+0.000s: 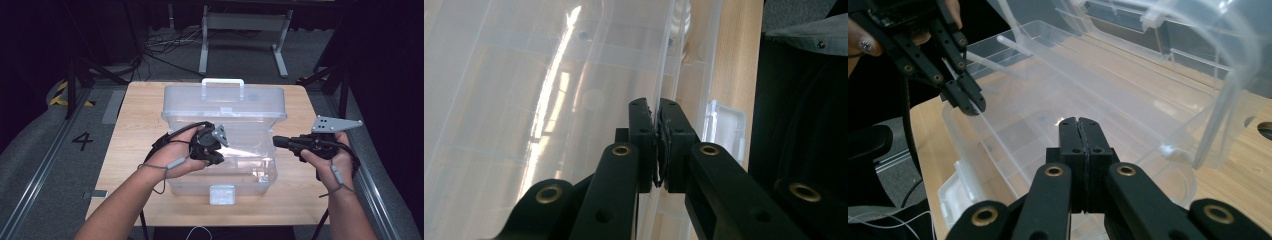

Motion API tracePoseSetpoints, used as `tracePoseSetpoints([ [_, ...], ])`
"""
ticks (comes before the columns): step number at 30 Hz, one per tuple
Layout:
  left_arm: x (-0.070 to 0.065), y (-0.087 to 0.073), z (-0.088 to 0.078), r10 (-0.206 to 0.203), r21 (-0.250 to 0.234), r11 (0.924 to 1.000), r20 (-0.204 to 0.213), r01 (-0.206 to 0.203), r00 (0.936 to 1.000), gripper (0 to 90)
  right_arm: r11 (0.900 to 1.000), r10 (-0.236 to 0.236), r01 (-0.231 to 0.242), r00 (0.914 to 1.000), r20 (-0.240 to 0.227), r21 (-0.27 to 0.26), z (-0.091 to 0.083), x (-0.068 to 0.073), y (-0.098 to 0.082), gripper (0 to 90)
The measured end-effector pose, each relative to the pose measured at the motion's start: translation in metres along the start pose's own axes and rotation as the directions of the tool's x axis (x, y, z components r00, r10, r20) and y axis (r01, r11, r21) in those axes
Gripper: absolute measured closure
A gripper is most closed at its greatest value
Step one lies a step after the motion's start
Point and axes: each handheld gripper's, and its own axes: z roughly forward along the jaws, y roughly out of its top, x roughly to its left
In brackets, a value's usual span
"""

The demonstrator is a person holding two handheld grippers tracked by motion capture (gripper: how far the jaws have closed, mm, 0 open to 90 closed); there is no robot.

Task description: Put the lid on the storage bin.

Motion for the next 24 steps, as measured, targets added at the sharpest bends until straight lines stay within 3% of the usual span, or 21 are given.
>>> tracePoseSetpoints([
  [3,-0.004,-0.002,-0.003,-0.001,-0.014,0.9999,-0.005,0.001,1.0000,84.2,1.000,0.008,-0.008,0.9999,0.005,-0.007,-0.001,-0.002,-0.001,90.0],
  [7,-0.010,-0.008,-0.021,-0.024,-0.111,0.9935,0.010,0.025,0.9997,79.6,1.000,0.026,-0.026,0.9994,0.024,-0.008,0.000,-0.006,-0.003,90.0],
  [8,-0.010,-0.008,-0.021,-0.024,-0.111,0.9935,0.010,0.025,0.9997,79.6,1.000,0.026,-0.026,0.9994,0.024,-0.008,0.000,-0.006,-0.003,90.0],
  [9,-0.011,-0.011,-0.025,-0.026,-0.124,0.9919,0.000,0.026,0.9997,79.6,0.999,0.031,-0.032,0.9994,0.017,0.022,0.001,-0.006,-0.004,90.0],
  [24,-0.006,-0.033,-0.041,-0.076,-0.155,0.9853,-0.011,0.073,0.9971,80.5,0.999,0.026,-0.026,0.9995,0.019,0.021,0.003,-0.005,-0.004,90.0],
])
